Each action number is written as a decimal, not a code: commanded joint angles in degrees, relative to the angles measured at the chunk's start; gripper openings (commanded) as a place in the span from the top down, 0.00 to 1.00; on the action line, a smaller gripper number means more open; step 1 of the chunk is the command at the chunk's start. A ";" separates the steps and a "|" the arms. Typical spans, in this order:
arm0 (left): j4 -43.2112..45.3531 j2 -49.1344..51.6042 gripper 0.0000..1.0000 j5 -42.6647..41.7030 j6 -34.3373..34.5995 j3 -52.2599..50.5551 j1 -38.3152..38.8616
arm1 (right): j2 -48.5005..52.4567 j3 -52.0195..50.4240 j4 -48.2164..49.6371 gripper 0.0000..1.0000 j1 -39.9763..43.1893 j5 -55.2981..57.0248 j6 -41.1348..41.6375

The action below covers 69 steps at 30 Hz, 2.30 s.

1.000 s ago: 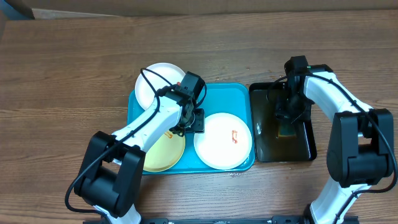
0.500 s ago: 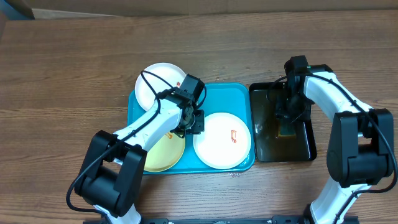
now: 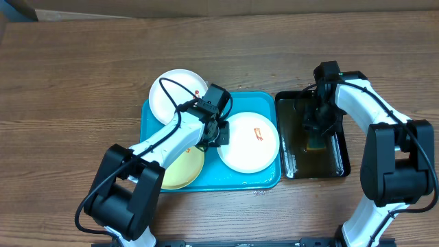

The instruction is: Clean dirty plates on tray and stack at the side

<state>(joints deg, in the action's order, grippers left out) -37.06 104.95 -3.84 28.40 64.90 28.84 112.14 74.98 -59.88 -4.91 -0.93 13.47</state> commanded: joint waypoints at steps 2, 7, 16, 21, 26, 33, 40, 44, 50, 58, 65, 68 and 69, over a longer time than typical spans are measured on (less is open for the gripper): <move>2.40 0.61 0.96 3.67 0.59 -0.31 -0.72 | 0.09 -0.39 1.01 0.65 -0.22 -0.44 0.07; 3.58 0.59 0.84 4.42 0.55 -0.22 -2.32 | 0.09 -0.39 1.09 0.60 -0.22 -0.46 0.07; 0.57 0.59 0.69 -1.57 0.55 -0.24 -3.19 | 0.09 -0.39 1.16 0.52 -0.22 -0.42 0.07; 0.26 0.61 0.68 -2.16 0.55 -0.26 -2.78 | 0.09 -0.42 0.07 0.52 -0.28 -0.42 0.07; 0.48 0.61 0.66 -2.01 0.55 -0.26 -2.56 | 0.09 -0.55 -0.42 0.46 -0.28 -0.42 0.07; 0.44 0.68 0.65 -1.97 0.55 -0.26 -2.56 | 0.09 -2.03 0.90 0.41 -0.28 -0.39 0.07; 0.46 0.68 0.65 -1.97 0.55 -0.26 -2.56 | 0.07 -1.22 0.33 0.85 -0.26 -0.44 0.04; 0.52 0.68 0.69 -1.68 0.55 -0.26 -2.56 | 0.07 1.90 -1.01 0.82 -0.22 -0.42 0.04; 0.35 0.68 0.85 -0.63 0.57 -0.26 -2.56 | 0.07 3.43 -1.97 0.95 -0.22 -0.44 0.04; 0.31 0.68 0.84 -0.07 0.59 -0.26 -2.56 | 0.07 5.64 -5.97 0.96 -0.22 -0.61 -0.44; 0.31 0.70 0.86 -0.07 2.08 -0.26 -2.54 | -0.26 8.28 -7.39 0.96 -1.62 4.59 1.77; 0.31 0.70 0.94 -0.09 2.08 -0.39 -2.51 | -0.26 8.28 -7.52 0.96 -2.27 5.40 1.79; 0.35 0.70 0.96 -0.07 2.08 -0.52 -2.51 | -0.26 8.28 -7.32 0.96 -2.40 5.86 1.79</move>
<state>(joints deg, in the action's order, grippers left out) -36.62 104.95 -4.45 30.02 64.88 25.89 112.16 81.89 -67.44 -6.61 2.24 14.33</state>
